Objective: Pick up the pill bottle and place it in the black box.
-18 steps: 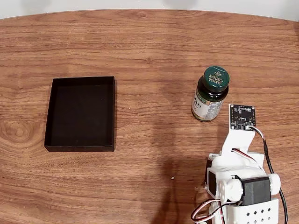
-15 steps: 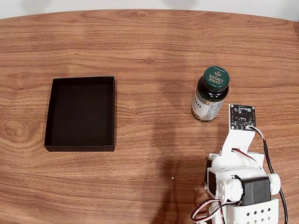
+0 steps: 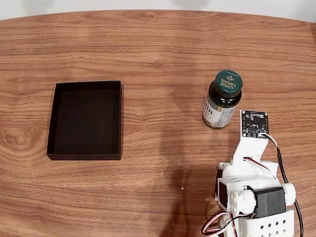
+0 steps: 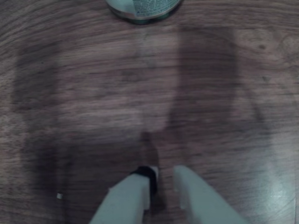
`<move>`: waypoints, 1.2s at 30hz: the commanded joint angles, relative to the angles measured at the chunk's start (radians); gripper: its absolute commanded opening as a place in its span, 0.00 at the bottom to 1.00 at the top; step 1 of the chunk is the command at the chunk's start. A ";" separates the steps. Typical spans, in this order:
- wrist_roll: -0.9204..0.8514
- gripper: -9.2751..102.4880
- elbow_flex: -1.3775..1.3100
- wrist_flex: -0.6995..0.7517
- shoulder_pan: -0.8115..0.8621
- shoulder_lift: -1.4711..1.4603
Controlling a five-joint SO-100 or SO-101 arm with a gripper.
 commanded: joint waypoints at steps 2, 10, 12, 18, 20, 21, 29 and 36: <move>-0.037 0.09 -0.002 0.144 -0.018 -0.006; -0.038 0.09 -0.002 0.144 -0.021 -0.006; -0.032 0.09 -0.002 0.144 -0.021 -0.006; 0.046 0.10 -0.002 0.132 -0.008 -0.006; 0.023 0.12 -0.002 0.095 -0.003 -0.006; 0.020 0.13 -0.002 0.078 0.005 -0.006; 0.144 0.20 -0.029 -0.103 0.072 -0.123; 0.250 0.20 -0.005 -0.368 0.109 -0.265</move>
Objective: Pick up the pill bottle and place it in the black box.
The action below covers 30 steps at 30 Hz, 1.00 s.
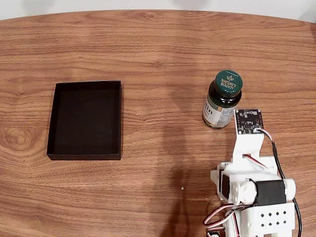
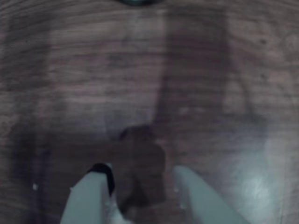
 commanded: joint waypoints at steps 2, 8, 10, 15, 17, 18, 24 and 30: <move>0.038 0.20 -0.017 -0.210 0.026 -0.120; -0.014 0.24 -0.017 -0.469 0.055 -0.281; -0.011 0.26 -0.017 -0.532 0.063 -0.321; 0.025 0.33 -0.017 -0.569 0.067 -0.333; 0.025 0.34 -0.017 -0.571 0.060 -0.337; 0.021 0.35 -0.017 -0.571 0.055 -0.341; -0.003 0.37 -0.020 -0.578 0.021 -0.377; -0.005 0.41 -0.021 -0.606 0.002 -0.394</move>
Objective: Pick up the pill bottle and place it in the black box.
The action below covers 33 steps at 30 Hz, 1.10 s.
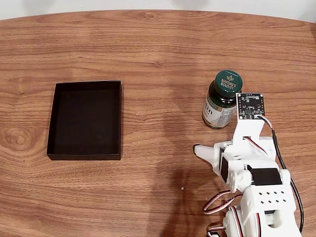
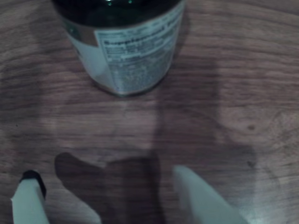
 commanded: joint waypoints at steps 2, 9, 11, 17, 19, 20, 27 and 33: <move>-0.015 0.43 -0.021 -0.043 -0.017 -0.005; -0.072 0.45 -0.021 -0.114 -0.011 -0.014; -0.064 0.47 -0.021 -0.140 -0.006 -0.018; -0.040 0.49 -0.023 -0.201 0.014 -0.044; -0.040 0.49 -0.025 -0.232 0.021 -0.060; -0.046 0.49 -0.025 -0.249 0.025 -0.067; -0.092 0.47 -0.026 -0.334 0.032 -0.098; -0.104 0.46 -0.028 -0.382 0.043 -0.129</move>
